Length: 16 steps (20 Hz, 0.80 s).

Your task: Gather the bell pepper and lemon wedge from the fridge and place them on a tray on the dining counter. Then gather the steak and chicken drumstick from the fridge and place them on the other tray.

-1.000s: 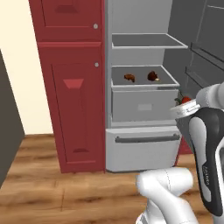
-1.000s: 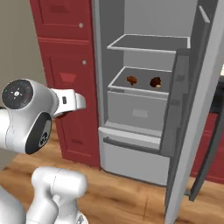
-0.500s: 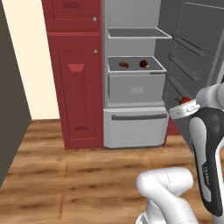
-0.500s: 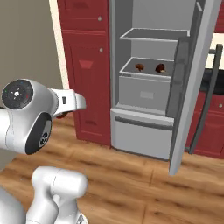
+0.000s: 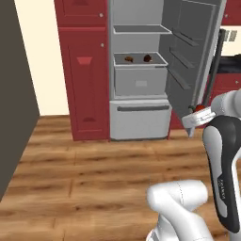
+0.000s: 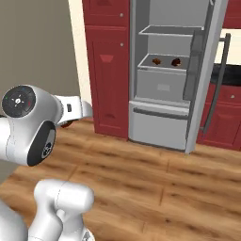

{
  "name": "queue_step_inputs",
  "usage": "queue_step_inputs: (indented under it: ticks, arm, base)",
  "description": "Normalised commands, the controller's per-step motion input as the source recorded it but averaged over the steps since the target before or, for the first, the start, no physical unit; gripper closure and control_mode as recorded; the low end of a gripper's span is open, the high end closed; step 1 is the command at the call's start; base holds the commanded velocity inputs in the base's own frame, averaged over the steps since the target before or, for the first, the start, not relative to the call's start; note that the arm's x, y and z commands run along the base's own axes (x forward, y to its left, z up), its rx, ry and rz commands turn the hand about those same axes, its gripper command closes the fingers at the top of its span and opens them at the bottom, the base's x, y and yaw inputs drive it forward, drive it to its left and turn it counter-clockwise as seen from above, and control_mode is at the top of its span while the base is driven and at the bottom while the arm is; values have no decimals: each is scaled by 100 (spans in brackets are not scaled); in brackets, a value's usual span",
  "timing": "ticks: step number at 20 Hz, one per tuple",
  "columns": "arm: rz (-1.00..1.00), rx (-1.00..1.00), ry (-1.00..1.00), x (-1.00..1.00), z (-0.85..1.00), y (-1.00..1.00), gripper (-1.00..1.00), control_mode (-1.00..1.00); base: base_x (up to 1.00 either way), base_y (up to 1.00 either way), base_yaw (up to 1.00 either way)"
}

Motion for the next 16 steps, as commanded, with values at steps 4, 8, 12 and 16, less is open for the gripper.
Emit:
queue_step_inputs:
  ticks: [4, 8, 12, 16]
  arm:
    - [0, 0, 0, 0, 0, 0, 100, 100]
    - [0, 0, 0, 0, 0, 0, 100, 100]
    - [0, 0, 0, 0, 0, 0, 100, 100]
    - [0, 0, 0, 0, 0, 0, 100, 100]
  base:
    - [-100, 4, 0]
    - [-100, 4, 0]
    - [-100, 3, 0]
    - [-100, 3, 0]
